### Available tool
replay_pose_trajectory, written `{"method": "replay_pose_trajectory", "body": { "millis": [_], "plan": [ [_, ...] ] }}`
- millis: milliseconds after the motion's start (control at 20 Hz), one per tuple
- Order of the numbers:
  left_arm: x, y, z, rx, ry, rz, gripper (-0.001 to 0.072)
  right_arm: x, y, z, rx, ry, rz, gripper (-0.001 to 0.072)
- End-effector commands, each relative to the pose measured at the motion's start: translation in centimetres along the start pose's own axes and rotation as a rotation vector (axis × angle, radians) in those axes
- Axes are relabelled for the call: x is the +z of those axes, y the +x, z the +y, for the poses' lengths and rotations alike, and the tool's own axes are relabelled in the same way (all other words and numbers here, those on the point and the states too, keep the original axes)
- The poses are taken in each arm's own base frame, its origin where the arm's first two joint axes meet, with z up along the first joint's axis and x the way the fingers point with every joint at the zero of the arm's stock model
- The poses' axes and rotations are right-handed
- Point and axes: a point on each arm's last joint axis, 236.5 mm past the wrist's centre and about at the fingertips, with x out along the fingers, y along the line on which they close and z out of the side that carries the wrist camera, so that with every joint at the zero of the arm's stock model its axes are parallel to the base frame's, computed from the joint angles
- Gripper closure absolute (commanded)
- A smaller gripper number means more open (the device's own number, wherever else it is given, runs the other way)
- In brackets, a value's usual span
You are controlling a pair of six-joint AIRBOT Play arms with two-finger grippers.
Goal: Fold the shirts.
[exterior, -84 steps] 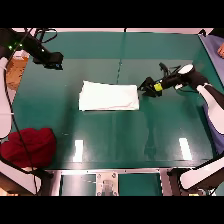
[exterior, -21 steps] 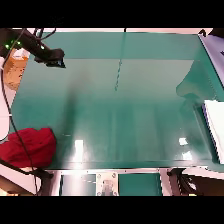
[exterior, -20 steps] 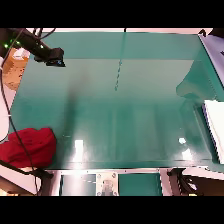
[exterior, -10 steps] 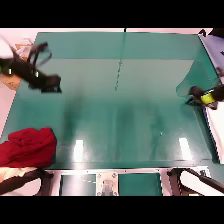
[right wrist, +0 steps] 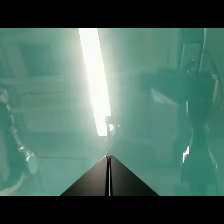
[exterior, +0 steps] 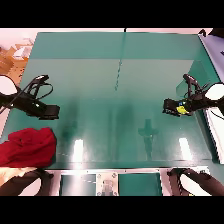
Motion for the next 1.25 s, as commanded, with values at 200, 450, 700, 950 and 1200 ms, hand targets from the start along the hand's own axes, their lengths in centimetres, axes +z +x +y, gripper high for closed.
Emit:
{"method": "replay_pose_trajectory", "body": {
  "millis": [200, 450, 700, 950, 1200],
  "plan": [
    [0.36, 0.16, 0.24, 0.009, -0.001, -0.028, 0.0685, -0.29, 0.17, 0.45, 0.006, -0.012, 0.003, 0.0697],
    [0.76, 0.14, 0.3, 0.011, 0.0, -0.044, 0.0685, -0.29, 0.17, 0.45, 0.006, -0.012, 0.003, 0.0697],
    [0.76, 0.14, 0.29, 0.011, -0.001, -0.044, 0.0685, -0.29, 0.17, 0.45, 0.006, -0.012, 0.003, 0.0697],
    [0.78, 0.14, 0.09, 0.002, -0.002, -0.045, 0.0685, -0.29, 0.17, 0.45, 0.006, -0.012, 0.003, 0.0697],
    [0.79, 0.14, 0.02, -0.001, -0.003, -0.046, 0.0685, -0.29, 0.17, 0.45, 0.006, -0.012, 0.003, 0.0697]
  ]
}}
